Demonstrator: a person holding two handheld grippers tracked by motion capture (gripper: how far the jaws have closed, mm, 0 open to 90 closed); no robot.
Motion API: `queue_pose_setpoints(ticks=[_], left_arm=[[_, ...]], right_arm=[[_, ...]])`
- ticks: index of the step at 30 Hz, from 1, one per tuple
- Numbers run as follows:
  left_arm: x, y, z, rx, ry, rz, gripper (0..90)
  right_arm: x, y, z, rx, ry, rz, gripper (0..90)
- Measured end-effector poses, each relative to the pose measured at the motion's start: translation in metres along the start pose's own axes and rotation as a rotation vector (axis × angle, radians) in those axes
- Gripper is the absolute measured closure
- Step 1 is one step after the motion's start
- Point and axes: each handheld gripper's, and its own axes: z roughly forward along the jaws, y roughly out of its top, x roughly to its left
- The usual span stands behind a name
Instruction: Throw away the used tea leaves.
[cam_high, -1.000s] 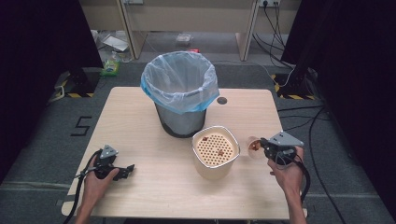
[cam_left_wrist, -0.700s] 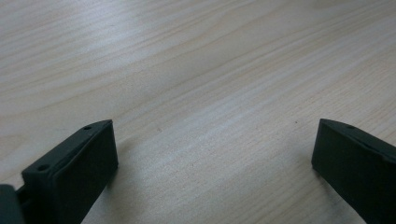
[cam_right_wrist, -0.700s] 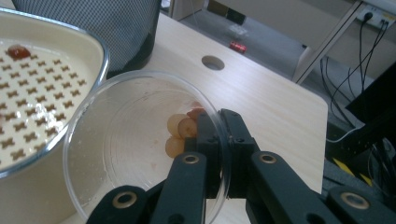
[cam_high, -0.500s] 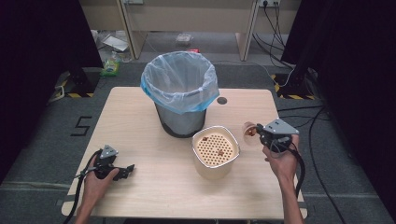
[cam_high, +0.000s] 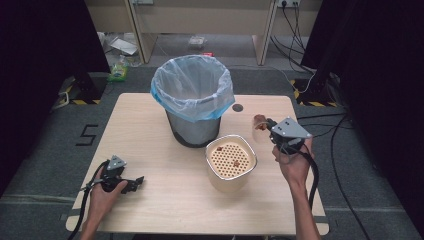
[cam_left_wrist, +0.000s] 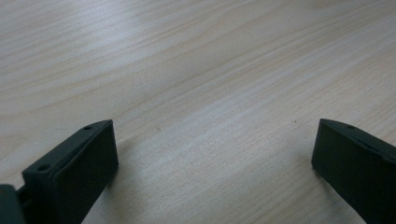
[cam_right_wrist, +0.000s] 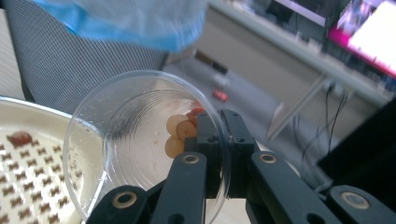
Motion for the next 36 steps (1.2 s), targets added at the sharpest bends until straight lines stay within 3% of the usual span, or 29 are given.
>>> queue_pose_setpoints(ticks=[2,4,9,18,19,23,25,28,29,33,36], left_arm=[[0.0,0.0,0.0,0.0,0.0,0.0,0.0],[0.0,0.0,0.0,0.0,0.0,0.0,0.0],[0.0,0.0,0.0,-0.001,-0.001,0.0,0.0],[0.0,0.0,0.0,-0.001,0.0,0.0,0.0],[0.0,0.0,0.0,-0.001,0.0,0.0,0.0],[0.0,0.0,0.0,-0.002,0.001,0.001,0.0],[0.0,0.0,0.0,0.0,0.001,0.0,0.0],[0.0,0.0,0.0,-0.002,0.0,0.0,0.0],[0.0,0.0,0.0,-0.003,0.0,0.0,0.0],[0.0,0.0,0.0,-0.002,0.0,0.0,0.0],[0.0,0.0,0.0,-0.001,0.0,0.0,0.0]], right_arm=[[0.008,0.005,0.001,-0.019,-0.013,-0.049,87.6],[0.018,0.009,0.003,-0.036,-0.033,-0.128,87.7],[0.037,0.015,0.007,-0.09,-0.073,-0.246,87.8],[0.052,0.015,0.01,-0.252,-0.116,-0.268,87.9],[0.057,0.017,0.01,-0.275,-0.129,-0.312,88.0],[0.06,0.009,0.018,-0.266,-0.116,-0.282,88.1],[0.066,0.008,0.018,-0.273,-0.114,-0.322,88.1],[0.071,0.008,0.016,-0.298,-0.154,-0.361,88.2],[0.075,0.011,0.013,-0.332,-0.169,-0.404,88.2],[0.079,0.008,0.015,-0.324,-0.188,-0.431,88.3],[0.087,0.007,0.016,-0.341,-0.207,-0.484,88.3]])
